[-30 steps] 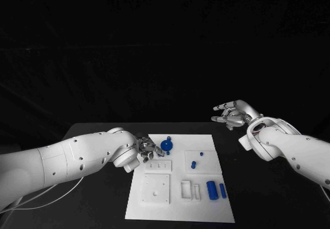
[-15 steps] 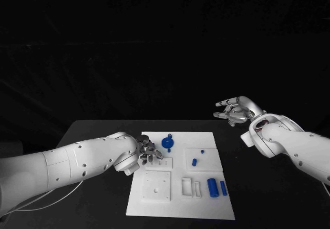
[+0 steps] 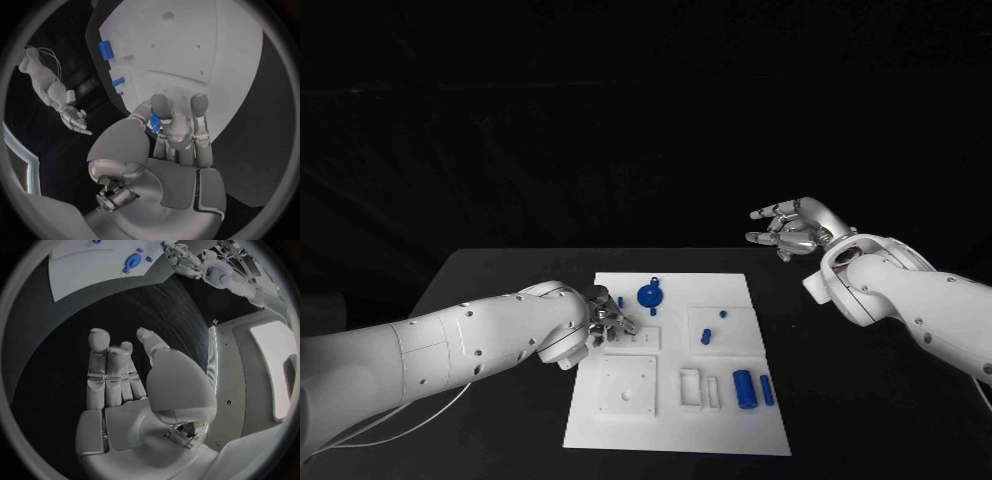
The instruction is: Assemble the parts on the task board
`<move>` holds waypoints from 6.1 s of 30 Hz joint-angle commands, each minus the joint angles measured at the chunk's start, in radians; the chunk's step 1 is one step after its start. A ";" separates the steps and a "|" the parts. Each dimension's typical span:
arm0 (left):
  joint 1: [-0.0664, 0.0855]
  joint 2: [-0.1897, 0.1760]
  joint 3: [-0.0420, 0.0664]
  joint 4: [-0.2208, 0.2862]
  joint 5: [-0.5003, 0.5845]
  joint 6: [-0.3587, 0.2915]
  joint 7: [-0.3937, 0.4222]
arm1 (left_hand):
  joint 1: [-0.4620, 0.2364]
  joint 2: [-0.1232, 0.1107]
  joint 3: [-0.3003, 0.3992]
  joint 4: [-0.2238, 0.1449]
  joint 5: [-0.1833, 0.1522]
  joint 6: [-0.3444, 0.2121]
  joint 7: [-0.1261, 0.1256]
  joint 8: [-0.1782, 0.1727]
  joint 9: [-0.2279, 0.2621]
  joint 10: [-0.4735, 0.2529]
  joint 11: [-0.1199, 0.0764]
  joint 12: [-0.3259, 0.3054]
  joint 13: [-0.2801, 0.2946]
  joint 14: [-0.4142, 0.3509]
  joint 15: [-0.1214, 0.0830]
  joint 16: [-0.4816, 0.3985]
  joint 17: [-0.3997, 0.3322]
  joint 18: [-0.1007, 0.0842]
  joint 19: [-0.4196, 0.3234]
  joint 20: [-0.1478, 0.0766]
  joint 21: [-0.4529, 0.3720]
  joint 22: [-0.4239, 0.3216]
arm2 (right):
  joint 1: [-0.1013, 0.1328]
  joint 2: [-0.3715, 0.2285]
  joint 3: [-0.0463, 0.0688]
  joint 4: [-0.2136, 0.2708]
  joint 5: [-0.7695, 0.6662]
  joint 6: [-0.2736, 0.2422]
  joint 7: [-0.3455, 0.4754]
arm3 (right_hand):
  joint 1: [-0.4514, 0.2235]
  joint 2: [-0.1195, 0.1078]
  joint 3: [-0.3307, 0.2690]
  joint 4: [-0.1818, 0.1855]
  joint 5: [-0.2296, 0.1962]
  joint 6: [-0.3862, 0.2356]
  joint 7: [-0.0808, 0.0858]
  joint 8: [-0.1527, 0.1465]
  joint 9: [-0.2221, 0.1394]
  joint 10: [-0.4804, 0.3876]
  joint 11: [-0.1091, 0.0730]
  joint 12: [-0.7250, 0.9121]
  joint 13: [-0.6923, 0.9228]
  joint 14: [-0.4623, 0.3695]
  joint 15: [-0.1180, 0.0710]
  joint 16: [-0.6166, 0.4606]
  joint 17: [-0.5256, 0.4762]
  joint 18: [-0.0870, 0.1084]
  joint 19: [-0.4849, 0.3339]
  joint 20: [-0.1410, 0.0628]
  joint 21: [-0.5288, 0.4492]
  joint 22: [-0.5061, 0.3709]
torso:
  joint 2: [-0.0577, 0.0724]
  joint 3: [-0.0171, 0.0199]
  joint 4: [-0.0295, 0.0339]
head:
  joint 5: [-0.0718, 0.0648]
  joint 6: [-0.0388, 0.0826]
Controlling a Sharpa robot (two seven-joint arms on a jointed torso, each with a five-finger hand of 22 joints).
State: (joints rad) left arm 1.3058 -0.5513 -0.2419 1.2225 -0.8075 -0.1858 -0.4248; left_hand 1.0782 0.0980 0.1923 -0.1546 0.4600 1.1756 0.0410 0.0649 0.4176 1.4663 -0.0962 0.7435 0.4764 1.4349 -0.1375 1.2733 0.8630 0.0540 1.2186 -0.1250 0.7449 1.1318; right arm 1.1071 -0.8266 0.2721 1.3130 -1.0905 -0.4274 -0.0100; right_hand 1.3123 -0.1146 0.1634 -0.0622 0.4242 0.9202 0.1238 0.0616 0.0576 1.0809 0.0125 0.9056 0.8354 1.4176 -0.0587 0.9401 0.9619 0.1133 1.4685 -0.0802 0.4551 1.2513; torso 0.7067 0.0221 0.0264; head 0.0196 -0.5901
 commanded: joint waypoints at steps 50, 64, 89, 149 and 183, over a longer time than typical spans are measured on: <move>-0.010 0.025 0.001 -0.014 -0.085 0.087 -0.036 | 0.000 0.030 -0.028 0.044 -0.051 0.222 -0.107 0.004 0.756 0.046 -0.005 0.036 -0.038 0.007 0.010 0.022 -0.006 0.040 0.019 0.039 -0.057 0.064 | 0.000 0.014 0.001 0.007 -0.015 0.012 -0.007 | -0.015 0.001 0.009 0.014 0.028 0.007 -0.001 -0.003 0.001 0.001 -0.003 0.003 -0.004 -0.003 -0.003 0.005 0.002 0.005 0.043 -0.002 0.012 -0.003 | -0.001 0.0013 0.0012 | -0.009 -0.011; -0.011 0.031 0.001 -0.019 -0.100 0.120 -0.038 | -0.015 0.043 -0.029 0.069 -0.055 0.226 -0.108 0.003 0.764 0.046 -0.004 0.043 -0.053 0.009 0.011 0.023 -0.004 0.044 0.024 0.044 -0.069 0.074 | 0.000 0.018 0.001 0.009 -0.017 0.010 -0.009 | -0.017 -0.001 0.013 0.014 0.034 0.006 -0.001 -0.003 0.001 0.001 -0.003 0.003 -0.004 -0.002 -0.004 0.005 0.002 0.004 0.042 -0.002 0.017 -0.003 | -0.001 0.0009 0.0008 | -0.001 -0.017; -0.011 0.013 0.001 0.013 -0.143 0.040 -0.005 | -0.006 0.045 -0.020 0.016 -0.059 0.224 -0.106 0.002 0.752 0.046 -0.003 0.038 -0.059 0.007 0.013 0.015 -0.020 0.051 0.027 0.052 -0.088 0.095 | -0.002 0.019 0.001 0.006 -0.017 0.006 -0.009 | -0.028 -0.002 0.017 0.028 0.056 0.005 -0.001 -0.003 0.001 0.001 -0.003 0.004 -0.004 -0.001 -0.004 0.007 0.004 0.004 0.042 -0.003 0.022 -0.006 | -0.001 0.0003 0.0021 | -0.002 -0.014; -0.049 0.007 0.001 0.040 -0.296 -0.085 0.026 | -0.007 0.047 -0.002 0.016 -0.030 0.229 -0.106 0.003 0.737 0.045 -0.004 0.046 -0.057 0.008 0.013 0.029 -0.018 0.063 0.036 0.063 -0.103 0.127 | -0.011 0.017 0.001 -0.001 -0.017 0.012 -0.014 | -0.024 -0.003 0.013 0.035 0.060 0.007 -0.001 -0.003 0.001 0.002 -0.004 0.005 -0.003 0.002 -0.005 0.009 0.007 0.005 0.042 -0.003 0.030 -0.011 | -0.001 0.0007 0.0009 | -0.003 -0.023; -0.051 0.006 0.001 0.037 -0.351 -0.030 0.001 | -0.009 0.050 -0.005 0.018 -0.042 0.226 -0.106 0.003 0.740 0.045 -0.004 0.044 -0.056 0.007 0.013 0.027 -0.025 0.056 0.039 0.057 -0.112 0.136 | -0.018 0.021 0.001 -0.004 -0.017 0.021 -0.012 | -0.027 0.000 0.005 0.038 0.066 0.006 -0.001 -0.003 0.001 0.003 -0.004 0.005 -0.003 0.003 -0.005 0.014 0.012 0.006 0.042 -0.003 0.042 -0.009 | -0.001 0.0003 0.0005 | 0.003 -0.029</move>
State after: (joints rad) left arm 1.2570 -0.5466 -0.2395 1.2600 -1.1376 -0.2437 -0.4143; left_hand 1.0555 0.1316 0.1730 -0.1258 0.4211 1.1789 0.0443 0.0621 0.8179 1.4669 -0.0923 0.7862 0.4197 1.4418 -0.1299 1.3005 0.8386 0.1009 1.2560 -0.0662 0.6364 1.2669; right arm 1.0898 -0.8060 0.2723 1.3087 -1.0996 -0.4191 -0.0274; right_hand 1.2952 -0.1157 0.1729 -0.0274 0.4852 0.9201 0.1238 0.0616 0.0577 1.0830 0.0147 0.9057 0.8326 1.4179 -0.0589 0.9505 0.9727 0.1074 1.4684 -0.0802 0.4940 1.2413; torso 0.7051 0.0224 0.0281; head 0.0217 -0.6191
